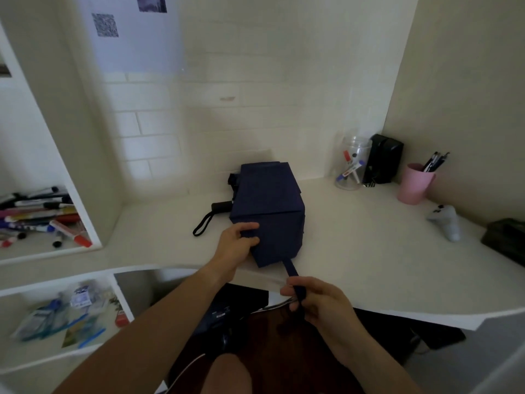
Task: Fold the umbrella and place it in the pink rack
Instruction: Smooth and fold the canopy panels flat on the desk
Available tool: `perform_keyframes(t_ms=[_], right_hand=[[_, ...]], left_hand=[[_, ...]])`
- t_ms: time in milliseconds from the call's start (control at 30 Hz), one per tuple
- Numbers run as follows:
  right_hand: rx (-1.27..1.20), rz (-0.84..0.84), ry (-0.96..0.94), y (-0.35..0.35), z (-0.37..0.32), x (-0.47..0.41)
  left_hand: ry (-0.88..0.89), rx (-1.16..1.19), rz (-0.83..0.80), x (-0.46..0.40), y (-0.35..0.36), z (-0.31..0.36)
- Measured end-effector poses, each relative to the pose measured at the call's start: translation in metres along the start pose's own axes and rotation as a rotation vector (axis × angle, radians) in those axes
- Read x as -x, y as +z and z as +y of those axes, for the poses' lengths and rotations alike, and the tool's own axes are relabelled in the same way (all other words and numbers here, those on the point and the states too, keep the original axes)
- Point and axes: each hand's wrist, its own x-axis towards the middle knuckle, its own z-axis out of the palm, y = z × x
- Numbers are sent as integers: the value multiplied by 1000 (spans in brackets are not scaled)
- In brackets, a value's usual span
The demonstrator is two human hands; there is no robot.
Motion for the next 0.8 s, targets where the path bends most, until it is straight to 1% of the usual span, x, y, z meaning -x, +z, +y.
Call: perform_keyframes(t_ms=[100, 167, 267, 300, 333, 400, 433, 467, 533, 567, 600, 700, 733, 800], right_hand=[[1, 30, -28, 5, 19, 1], [41, 12, -42, 10, 31, 1], [112, -46, 66, 12, 43, 2], [198, -57, 101, 10, 43, 3], [369, -66, 87, 6, 43, 3], [911, -23, -103, -7, 27, 4], [1123, 61, -233, -10, 13, 3], [1197, 146, -353, -12, -2, -2], [1122, 266, -518, -12, -29, -21], [1086, 323, -548, -12, -38, -37], [1046, 365, -526, -13, -43, -55], [790, 376, -292, -11, -47, -100], [759, 379, -247, -9, -46, -109], [776, 388, -225, -8, -43, -122]], left_hand=[[68, -113, -43, 5, -2, -7], [124, -220, -53, 6, -6, -13], [136, -243, -83, 6, -13, -18], [134, -247, -94, 5, -15, -18], [134, -260, -107, 3, -16, -18], [144, -289, -127, 2, -20, -18], [146, -301, -133, 1, -21, -18], [143, -311, -137, -1, -22, -18], [130, -305, -151, -2, -24, -18], [123, -302, -156, -3, -25, -17], [120, -304, -159, -2, -25, -17], [121, -331, -174, -1, -24, -16], [122, -343, -180, 0, -24, -16], [134, -363, -185, 1, -25, -16]])
